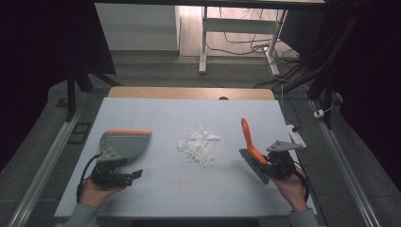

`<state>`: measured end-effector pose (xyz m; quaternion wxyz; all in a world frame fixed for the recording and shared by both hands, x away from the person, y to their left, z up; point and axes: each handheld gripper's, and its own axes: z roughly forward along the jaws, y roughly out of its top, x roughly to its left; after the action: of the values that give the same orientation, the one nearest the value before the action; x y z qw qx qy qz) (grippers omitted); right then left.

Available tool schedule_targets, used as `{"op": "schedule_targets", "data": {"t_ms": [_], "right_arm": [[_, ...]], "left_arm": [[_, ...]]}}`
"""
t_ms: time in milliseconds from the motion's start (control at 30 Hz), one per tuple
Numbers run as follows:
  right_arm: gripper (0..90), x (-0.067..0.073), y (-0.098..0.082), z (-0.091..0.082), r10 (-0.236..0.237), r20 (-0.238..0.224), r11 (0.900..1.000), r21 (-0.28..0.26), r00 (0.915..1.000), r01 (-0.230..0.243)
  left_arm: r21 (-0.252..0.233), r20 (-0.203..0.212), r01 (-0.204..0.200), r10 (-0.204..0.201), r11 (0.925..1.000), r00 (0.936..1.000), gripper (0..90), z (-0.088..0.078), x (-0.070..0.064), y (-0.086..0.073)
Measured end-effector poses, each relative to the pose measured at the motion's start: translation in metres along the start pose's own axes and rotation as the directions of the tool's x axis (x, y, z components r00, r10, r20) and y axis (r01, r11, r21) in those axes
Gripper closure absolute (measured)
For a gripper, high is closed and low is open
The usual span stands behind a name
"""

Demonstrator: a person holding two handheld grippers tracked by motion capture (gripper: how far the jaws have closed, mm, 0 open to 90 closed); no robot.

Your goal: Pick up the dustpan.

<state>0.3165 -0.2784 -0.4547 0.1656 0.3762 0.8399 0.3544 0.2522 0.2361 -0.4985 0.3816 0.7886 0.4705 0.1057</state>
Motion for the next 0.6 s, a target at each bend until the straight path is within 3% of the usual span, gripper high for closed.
{"op": "schedule_targets", "data": {"t_ms": [600], "right_arm": [[70.2,0.0019,0.0016,0.0011,-0.004,0.002,1.000,0.011,1.0000,0.004]], "left_arm": [[0.003,0.024,-0.014,0.014,0.9999,0.9996,21.8,-0.0002,-0.0068,0.0029]]}}
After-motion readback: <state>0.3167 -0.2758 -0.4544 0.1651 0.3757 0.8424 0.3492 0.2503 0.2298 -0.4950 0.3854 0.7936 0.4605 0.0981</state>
